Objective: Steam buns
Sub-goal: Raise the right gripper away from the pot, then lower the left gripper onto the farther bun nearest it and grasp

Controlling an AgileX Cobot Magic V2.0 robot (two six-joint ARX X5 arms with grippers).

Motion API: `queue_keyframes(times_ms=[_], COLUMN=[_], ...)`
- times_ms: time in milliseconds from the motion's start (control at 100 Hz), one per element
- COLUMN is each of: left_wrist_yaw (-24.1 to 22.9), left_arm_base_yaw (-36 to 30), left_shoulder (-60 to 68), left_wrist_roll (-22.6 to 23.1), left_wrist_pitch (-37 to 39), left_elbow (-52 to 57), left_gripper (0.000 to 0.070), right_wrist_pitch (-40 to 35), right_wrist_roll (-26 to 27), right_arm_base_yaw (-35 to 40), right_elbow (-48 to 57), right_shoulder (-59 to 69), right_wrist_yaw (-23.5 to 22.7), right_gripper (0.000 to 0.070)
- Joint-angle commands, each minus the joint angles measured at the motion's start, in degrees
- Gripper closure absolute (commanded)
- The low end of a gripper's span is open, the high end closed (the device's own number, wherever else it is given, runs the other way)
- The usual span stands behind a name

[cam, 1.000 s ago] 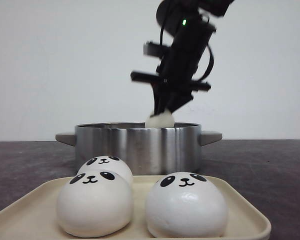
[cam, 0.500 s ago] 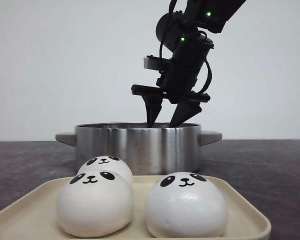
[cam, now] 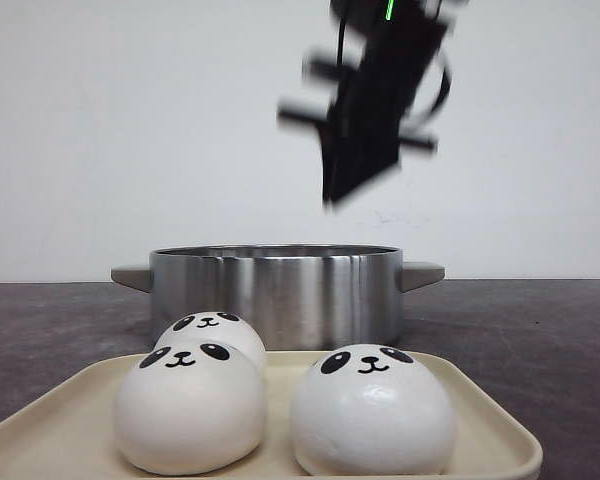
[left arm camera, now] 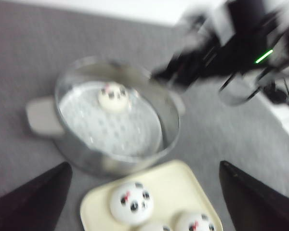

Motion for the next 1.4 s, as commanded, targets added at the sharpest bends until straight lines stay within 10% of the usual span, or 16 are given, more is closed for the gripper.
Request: queue_keyframes(times_ms=[0, 570, 1090, 1190, 1300, 1390], left_wrist_yaw=[0.26, -7.06, -14.56, -14.58, -14.56, -14.56], left_arm_base_yaw=[-1.99, -21.05, -23.45, -23.61, -23.61, -23.61], left_shoulder=[3.37, 32.59, 47.10, 47.71, 47.67, 47.28], left_wrist_roll=[-1.40, -4.37, -11.87, -11.87, -11.74, -11.78], left_wrist_pitch=[-0.39, 5.09, 12.63, 12.48, 12.52, 12.22], left_elbow=[0.79, 0.79, 0.79, 0.79, 0.79, 1.09], left_gripper=[0.0104, 0.0104, 0.0117, 0.0287, 0.0700, 0.0690], right_wrist_pitch=[-1.18, -5.31, -12.59, -12.74, -12.76, -12.76], right_wrist_roll=[-0.28, 0.02, -0.07, -0.26, -0.37, -0.70], right_arm_base_yaw=[1.73, 10.67, 10.67, 10.67, 10.67, 10.67], right_elbow=[1.92, 1.92, 1.92, 1.92, 1.92, 1.92], right_shoulder=[-5.16, -36.98, -39.36, -39.36, -39.36, -39.36], right_wrist_yaw=[-0.17, 6.03, 9.09, 9.09, 9.11, 9.09], right_gripper=[0.0687, 0.0692, 0.0692, 0.0692, 0.0692, 0.0692])
